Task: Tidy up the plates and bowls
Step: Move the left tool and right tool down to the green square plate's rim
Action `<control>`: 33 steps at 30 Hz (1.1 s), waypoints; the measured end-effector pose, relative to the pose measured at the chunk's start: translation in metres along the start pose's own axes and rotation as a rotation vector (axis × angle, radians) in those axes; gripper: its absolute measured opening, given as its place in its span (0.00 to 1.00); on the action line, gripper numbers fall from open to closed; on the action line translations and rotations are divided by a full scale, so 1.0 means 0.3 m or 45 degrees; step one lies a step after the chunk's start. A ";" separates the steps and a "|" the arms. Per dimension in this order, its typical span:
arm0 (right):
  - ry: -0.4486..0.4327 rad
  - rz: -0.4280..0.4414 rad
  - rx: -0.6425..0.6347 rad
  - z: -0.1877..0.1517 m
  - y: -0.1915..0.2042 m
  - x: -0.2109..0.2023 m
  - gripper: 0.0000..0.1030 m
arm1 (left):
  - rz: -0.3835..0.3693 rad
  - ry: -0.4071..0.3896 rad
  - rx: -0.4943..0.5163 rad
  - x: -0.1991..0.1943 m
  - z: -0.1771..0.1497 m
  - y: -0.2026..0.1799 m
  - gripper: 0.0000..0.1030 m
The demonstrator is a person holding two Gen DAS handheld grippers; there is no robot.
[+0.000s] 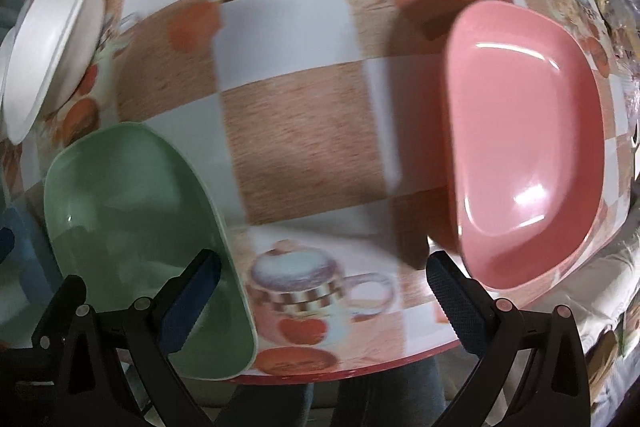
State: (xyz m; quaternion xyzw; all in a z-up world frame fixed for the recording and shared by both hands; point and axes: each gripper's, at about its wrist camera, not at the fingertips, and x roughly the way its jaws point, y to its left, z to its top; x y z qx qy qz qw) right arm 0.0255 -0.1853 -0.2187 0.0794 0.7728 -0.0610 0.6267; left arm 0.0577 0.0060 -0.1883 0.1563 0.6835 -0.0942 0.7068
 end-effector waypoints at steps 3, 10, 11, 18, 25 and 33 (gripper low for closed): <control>-0.001 0.006 0.003 0.016 -0.041 -0.004 1.00 | -0.008 0.013 -0.052 0.022 0.003 -0.022 1.00; -0.002 0.049 -0.092 0.061 -0.102 -0.002 1.00 | -0.031 0.035 -0.208 0.077 -0.014 -0.037 1.00; -0.008 0.048 -0.102 0.060 -0.117 -0.004 1.00 | -0.032 0.037 -0.217 0.084 -0.013 -0.037 1.00; -0.020 0.049 -0.138 0.035 -0.020 -0.014 1.00 | -0.056 0.053 -0.259 0.149 -0.003 -0.021 1.00; -0.070 0.054 -0.135 -0.029 0.032 -0.029 1.00 | -0.160 0.041 -0.304 0.193 -0.002 0.014 1.00; -0.080 0.057 -0.137 -0.083 0.020 -0.038 1.00 | -0.158 0.054 -0.307 0.222 0.023 0.006 1.00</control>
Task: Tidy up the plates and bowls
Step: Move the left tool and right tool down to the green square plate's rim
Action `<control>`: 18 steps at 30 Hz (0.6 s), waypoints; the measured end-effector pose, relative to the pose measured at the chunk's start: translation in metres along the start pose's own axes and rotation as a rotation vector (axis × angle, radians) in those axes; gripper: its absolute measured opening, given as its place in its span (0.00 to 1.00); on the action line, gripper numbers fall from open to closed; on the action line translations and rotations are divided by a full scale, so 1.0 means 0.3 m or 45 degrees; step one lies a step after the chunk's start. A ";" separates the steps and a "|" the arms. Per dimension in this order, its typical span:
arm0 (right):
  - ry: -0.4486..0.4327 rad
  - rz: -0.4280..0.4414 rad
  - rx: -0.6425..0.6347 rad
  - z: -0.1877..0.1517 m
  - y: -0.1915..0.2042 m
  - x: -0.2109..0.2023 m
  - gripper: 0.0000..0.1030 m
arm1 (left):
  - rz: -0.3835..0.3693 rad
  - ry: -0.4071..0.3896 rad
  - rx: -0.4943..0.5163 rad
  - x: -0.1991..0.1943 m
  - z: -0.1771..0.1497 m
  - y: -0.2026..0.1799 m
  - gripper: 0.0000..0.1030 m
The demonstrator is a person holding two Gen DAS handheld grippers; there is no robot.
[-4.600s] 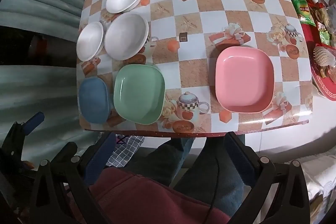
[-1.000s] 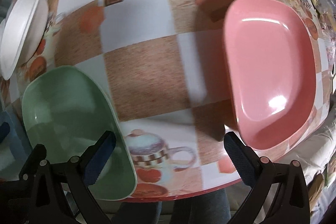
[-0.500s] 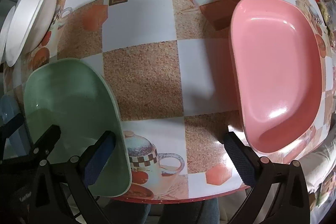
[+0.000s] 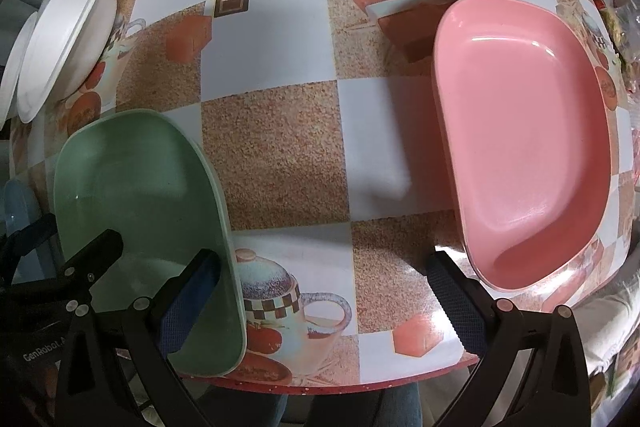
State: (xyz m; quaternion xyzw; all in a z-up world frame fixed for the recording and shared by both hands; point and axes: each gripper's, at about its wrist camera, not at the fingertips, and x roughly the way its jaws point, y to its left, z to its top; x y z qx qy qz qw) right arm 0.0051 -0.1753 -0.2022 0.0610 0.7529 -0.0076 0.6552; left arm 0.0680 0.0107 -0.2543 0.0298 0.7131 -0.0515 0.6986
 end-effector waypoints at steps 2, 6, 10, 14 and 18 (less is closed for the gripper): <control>0.017 0.004 -0.003 -0.009 -0.011 0.024 1.00 | 0.000 0.010 -0.002 0.009 0.000 0.006 1.00; 0.062 0.004 0.000 0.007 -0.005 0.030 1.00 | 0.000 0.031 -0.007 0.030 0.016 0.008 1.00; 0.098 -0.002 0.014 0.004 0.008 0.011 0.98 | 0.006 0.058 -0.022 0.034 0.031 0.017 1.00; 0.083 0.000 -0.057 -0.015 0.068 -0.019 0.80 | 0.008 0.080 -0.035 -0.010 0.029 -0.004 0.98; 0.045 0.007 -0.140 -0.041 0.158 -0.066 0.51 | 0.004 0.075 -0.014 -0.032 0.012 -0.012 0.88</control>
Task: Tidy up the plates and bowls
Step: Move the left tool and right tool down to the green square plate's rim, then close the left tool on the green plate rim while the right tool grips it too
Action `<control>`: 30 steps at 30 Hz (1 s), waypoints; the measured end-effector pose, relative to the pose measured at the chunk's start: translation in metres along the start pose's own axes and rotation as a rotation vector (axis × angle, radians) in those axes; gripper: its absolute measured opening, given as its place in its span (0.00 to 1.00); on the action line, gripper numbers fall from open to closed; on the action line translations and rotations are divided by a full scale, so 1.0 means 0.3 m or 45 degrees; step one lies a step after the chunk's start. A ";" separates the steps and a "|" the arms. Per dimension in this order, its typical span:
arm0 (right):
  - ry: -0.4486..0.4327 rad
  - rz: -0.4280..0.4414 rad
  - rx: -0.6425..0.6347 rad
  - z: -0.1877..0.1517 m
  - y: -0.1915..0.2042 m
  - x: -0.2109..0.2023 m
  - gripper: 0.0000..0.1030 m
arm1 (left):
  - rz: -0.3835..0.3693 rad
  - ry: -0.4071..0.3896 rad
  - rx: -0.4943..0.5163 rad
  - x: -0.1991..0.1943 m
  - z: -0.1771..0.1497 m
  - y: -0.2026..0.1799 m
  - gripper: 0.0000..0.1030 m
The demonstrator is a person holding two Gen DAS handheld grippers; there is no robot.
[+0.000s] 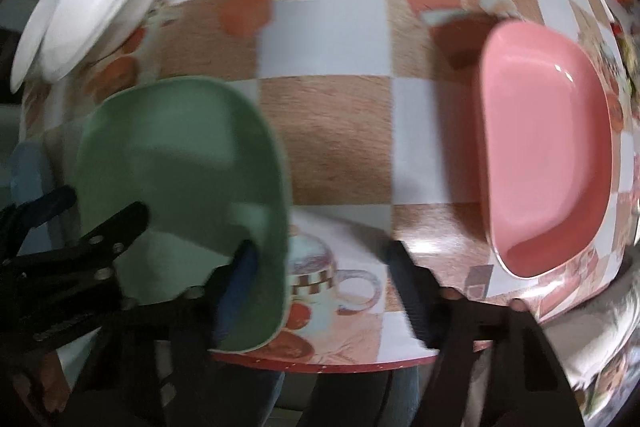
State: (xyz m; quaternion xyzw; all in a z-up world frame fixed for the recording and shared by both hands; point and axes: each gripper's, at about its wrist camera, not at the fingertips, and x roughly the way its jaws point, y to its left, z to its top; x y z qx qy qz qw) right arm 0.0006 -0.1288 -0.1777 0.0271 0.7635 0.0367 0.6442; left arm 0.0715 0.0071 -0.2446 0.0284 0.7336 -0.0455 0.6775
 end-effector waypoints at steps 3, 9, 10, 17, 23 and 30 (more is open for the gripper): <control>-0.010 0.046 -0.025 -0.015 0.043 -0.037 0.20 | -0.010 -0.021 0.044 -0.014 -0.013 -0.010 0.70; 0.032 0.115 0.024 -0.017 0.083 -0.056 0.16 | -0.022 -0.052 0.153 -0.031 -0.047 -0.030 0.31; 0.038 0.116 0.028 -0.015 0.092 -0.063 0.16 | -0.035 -0.050 0.142 -0.030 -0.048 -0.017 0.30; 0.087 0.114 0.020 -0.011 0.047 -0.093 0.16 | -0.027 -0.050 0.121 -0.015 -0.068 0.038 0.23; 0.114 0.121 -0.018 -0.050 0.116 -0.116 0.16 | -0.016 -0.047 0.106 -0.018 -0.130 0.104 0.23; 0.136 0.133 -0.054 -0.070 0.188 -0.127 0.16 | -0.003 -0.051 0.108 -0.038 -0.192 0.154 0.23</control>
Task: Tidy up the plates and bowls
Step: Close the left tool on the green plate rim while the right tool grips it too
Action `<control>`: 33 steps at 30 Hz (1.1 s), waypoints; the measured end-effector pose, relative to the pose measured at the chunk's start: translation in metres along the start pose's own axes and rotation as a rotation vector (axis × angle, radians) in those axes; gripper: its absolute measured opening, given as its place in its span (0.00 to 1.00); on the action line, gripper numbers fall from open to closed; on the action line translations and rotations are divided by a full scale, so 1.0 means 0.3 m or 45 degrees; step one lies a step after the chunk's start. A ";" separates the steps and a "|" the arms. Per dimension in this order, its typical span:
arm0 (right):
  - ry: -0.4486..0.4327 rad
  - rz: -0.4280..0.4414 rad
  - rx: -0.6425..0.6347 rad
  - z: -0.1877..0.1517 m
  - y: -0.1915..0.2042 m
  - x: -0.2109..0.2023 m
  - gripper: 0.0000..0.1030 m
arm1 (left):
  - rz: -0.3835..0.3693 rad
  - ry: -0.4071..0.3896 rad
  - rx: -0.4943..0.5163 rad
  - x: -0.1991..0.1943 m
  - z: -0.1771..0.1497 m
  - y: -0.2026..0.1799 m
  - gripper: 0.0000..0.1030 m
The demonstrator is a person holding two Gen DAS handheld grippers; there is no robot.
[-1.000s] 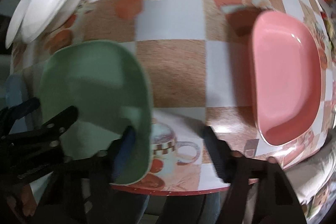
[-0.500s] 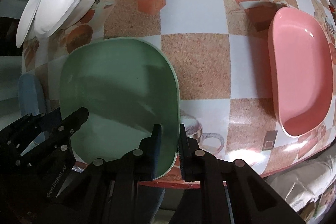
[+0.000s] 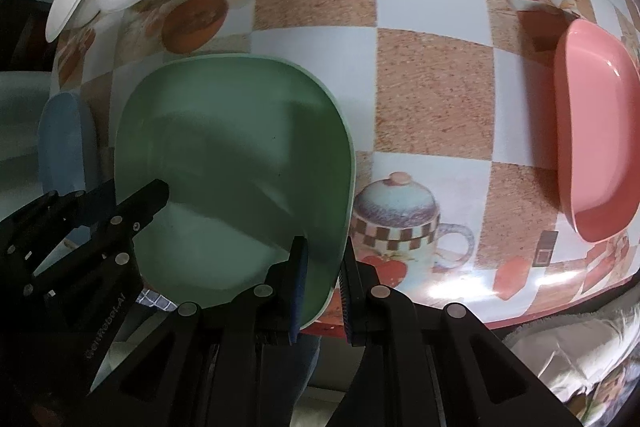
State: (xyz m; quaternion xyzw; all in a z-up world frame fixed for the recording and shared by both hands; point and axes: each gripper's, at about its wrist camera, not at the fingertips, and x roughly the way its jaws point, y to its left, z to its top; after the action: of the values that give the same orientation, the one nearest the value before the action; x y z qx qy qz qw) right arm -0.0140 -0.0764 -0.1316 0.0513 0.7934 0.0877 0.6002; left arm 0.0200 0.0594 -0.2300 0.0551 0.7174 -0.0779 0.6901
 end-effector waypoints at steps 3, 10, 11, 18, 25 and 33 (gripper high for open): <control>0.014 0.013 0.005 0.009 0.001 0.033 0.16 | 0.000 0.002 -0.008 0.010 -0.028 0.017 0.23; 0.022 0.015 -0.012 -0.016 0.071 0.017 0.16 | -0.005 -0.005 -0.037 -0.016 -0.088 0.031 0.23; 0.020 0.015 -0.015 -0.022 0.082 0.008 0.16 | -0.005 -0.009 -0.040 -0.038 -0.105 0.018 0.23; -0.001 0.014 -0.060 -0.062 0.113 -0.096 0.16 | 0.038 -0.082 -0.036 -0.146 -0.163 0.054 0.23; -0.042 -0.005 -0.177 -0.059 0.283 -0.196 0.16 | 0.071 -0.147 -0.112 -0.239 -0.251 0.162 0.23; -0.033 0.022 -0.305 -0.057 0.473 -0.237 0.16 | 0.123 -0.170 -0.182 -0.320 -0.272 0.272 0.23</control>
State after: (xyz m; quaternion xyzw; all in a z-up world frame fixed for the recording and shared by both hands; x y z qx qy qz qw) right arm -0.0145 0.0480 -0.0316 -0.0127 0.7689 0.1864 0.6115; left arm -0.0409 0.1576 -0.1341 0.0351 0.6700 0.0034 0.7415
